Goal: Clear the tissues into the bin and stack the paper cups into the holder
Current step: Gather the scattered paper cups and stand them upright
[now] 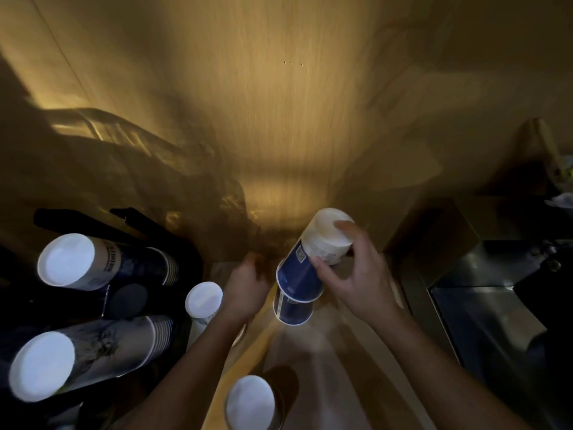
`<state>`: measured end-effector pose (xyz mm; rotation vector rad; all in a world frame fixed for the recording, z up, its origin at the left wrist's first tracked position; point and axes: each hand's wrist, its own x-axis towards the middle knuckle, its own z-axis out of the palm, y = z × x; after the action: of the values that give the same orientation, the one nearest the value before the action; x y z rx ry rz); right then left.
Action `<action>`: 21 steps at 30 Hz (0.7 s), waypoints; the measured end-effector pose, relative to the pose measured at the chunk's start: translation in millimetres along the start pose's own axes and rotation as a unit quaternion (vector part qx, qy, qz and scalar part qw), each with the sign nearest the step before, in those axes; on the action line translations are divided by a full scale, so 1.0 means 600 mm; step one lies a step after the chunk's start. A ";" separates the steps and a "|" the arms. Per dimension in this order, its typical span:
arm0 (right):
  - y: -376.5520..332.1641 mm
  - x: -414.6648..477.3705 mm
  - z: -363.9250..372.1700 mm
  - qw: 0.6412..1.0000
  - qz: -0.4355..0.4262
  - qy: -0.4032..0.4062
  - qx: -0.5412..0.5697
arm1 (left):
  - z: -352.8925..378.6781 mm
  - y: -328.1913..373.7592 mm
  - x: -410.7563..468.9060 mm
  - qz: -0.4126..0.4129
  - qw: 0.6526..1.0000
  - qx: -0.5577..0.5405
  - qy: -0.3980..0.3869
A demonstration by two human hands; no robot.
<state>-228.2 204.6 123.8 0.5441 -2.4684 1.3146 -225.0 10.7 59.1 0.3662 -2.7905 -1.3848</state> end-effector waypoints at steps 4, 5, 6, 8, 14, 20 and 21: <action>0.033 -0.018 0.039 0.995 0.032 -0.081 -0.038 | -0.021 0.037 -0.007 0.018 0.985 -0.161 0.049; 0.041 -0.023 0.048 0.993 0.042 -0.101 -0.052 | -0.023 0.047 -0.009 0.033 0.983 -0.179 0.032; 0.049 -0.028 0.056 0.990 0.047 -0.118 -0.063 | -0.023 0.053 -0.011 0.043 0.981 -0.189 0.006; 0.064 -0.039 0.066 0.985 0.046 -0.145 -0.076 | -0.018 0.058 -0.013 0.045 0.980 -0.179 -0.073; 0.091 -0.055 0.069 0.975 0.036 -0.181 -0.125 | 0.011 0.052 -0.016 0.058 0.976 -0.129 -0.165; 0.109 -0.025 0.067 0.970 0.040 -0.191 -0.142 | 0.018 0.067 0.005 0.093 0.979 -0.109 -0.148; 0.111 -0.020 0.068 0.970 0.044 -0.189 -0.148 | 0.018 0.071 0.009 0.098 0.979 -0.103 -0.146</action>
<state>-251.2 206.6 48.1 0.6662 -2.9614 0.9060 -240.0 42.9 85.5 -0.1230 -2.7591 -1.7796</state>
